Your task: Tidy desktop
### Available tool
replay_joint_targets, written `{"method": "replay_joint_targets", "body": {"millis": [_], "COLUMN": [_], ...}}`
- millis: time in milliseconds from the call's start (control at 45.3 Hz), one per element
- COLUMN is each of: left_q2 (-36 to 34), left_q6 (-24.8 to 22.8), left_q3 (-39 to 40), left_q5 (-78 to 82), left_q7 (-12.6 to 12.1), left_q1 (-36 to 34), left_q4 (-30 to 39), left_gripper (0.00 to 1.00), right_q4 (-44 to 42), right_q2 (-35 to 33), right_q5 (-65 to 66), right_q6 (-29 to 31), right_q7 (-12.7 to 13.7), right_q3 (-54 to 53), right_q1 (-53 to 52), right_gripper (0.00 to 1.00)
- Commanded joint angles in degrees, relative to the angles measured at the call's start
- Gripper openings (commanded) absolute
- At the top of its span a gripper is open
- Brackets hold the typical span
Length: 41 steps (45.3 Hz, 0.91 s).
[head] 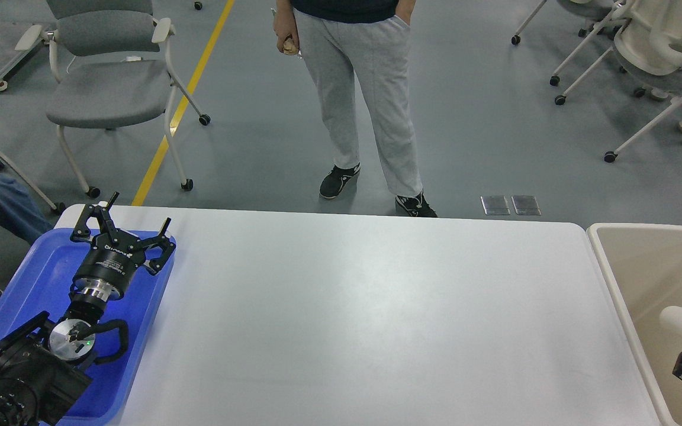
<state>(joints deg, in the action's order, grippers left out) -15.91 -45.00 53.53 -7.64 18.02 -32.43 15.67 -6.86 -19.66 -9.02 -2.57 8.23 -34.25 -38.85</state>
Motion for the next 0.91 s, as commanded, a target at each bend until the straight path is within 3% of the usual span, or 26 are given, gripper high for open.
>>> {"method": "replay_joint_targets", "body": {"millis": [0, 618, 685, 773, 884], "left_q2": [0.0, 0.0, 0.0, 0.0, 0.0], "left_q6": [0.0, 0.0, 0.0, 0.0, 0.0], "left_q3": [0.0, 0.0, 0.0, 0.0, 0.0], "left_q5": [0.0, 0.1, 0.1, 0.1, 0.0], "left_q7": [0.0, 0.0, 0.0, 0.0, 0.0], "left_q1": [0.0, 0.0, 0.0, 0.0, 0.0], "left_q4": [0.0, 0.0, 0.1, 0.0, 0.1], "left_gripper": [1.0, 1.0, 1.0, 1.0, 1.0], "right_q4": [1.1, 1.1, 1.1, 1.1, 0.9], "right_q2": [-2.5, -2.8, -2.8, -2.8, -3.4], "right_q5": [-0.1, 0.7, 0.6, 0.1, -0.5], "right_q6": [0.5, 0.5, 0.5, 2.3, 10.1], "right_q7": [0.2, -0.8, -3.5, -9.4, -14.7], "right_q3": [-0.5, 7.0, 6.8, 6.3, 5.0], "right_q1": [-1.0, -1.3, -1.7, -2.8, -3.8], "right_gripper": [1.0, 1.0, 1.0, 1.0, 1.0]}}
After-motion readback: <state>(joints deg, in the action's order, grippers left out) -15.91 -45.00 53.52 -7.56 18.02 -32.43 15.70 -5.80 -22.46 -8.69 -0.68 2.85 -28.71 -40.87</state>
